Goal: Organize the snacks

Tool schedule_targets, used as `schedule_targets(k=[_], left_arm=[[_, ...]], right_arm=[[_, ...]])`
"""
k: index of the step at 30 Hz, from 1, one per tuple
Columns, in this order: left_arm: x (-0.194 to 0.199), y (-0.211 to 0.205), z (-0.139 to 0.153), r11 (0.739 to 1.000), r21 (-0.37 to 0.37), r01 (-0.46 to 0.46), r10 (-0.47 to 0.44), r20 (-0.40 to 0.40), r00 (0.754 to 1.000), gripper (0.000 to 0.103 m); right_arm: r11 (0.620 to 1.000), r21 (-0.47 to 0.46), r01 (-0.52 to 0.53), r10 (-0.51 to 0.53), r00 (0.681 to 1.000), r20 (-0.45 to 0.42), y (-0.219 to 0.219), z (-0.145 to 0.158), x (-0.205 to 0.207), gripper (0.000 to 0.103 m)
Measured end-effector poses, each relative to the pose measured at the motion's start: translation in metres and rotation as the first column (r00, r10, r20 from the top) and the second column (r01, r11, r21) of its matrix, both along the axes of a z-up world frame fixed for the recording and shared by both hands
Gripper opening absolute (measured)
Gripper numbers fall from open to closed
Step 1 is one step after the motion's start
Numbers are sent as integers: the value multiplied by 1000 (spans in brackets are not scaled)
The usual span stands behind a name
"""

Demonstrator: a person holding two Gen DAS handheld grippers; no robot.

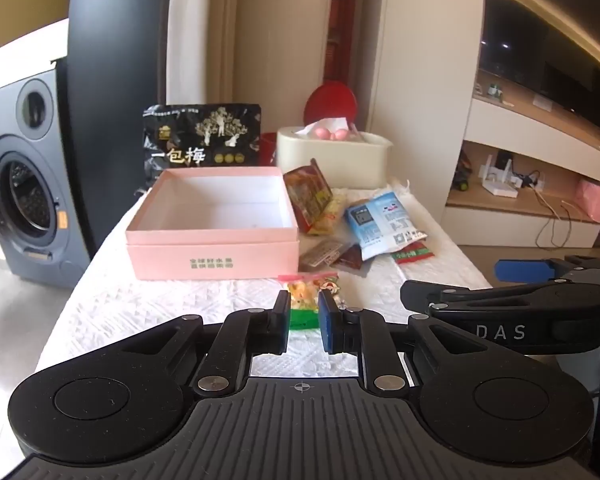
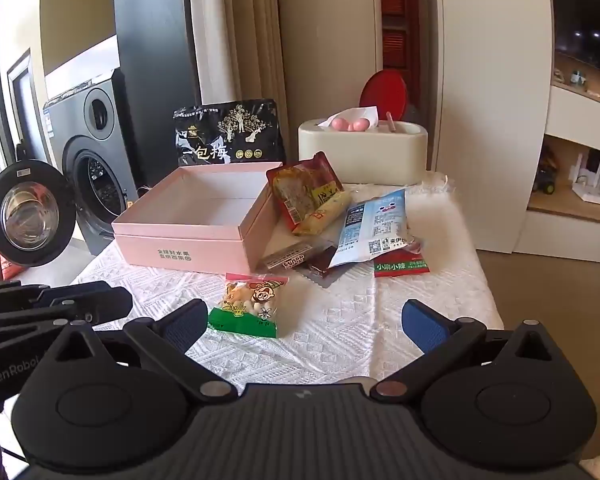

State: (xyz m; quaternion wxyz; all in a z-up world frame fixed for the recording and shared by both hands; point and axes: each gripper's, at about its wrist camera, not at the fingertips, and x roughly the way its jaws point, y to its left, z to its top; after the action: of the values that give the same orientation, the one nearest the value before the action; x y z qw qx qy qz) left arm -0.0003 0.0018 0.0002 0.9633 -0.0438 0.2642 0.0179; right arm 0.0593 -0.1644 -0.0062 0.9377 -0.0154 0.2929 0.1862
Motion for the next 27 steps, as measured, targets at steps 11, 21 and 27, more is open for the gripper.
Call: schedule_targets(k=[11, 21, 27], left_arm=[[-2, -7, -6, 1000, 7, -7, 7, -36, 999, 19], [0, -7, -13, 1000, 0, -5, 5, -83, 997, 19], [1, -6, -13, 1000, -7, 2, -2, -95, 995, 19]], right_arm=[[1000, -4, -11, 11, 1000, -20, 2, -4, 0, 103], [1000, -8, -2, 2, 999, -43, 0, -8, 2, 103], [1000, -10, 0, 0, 999, -50, 0, -10, 3, 103]])
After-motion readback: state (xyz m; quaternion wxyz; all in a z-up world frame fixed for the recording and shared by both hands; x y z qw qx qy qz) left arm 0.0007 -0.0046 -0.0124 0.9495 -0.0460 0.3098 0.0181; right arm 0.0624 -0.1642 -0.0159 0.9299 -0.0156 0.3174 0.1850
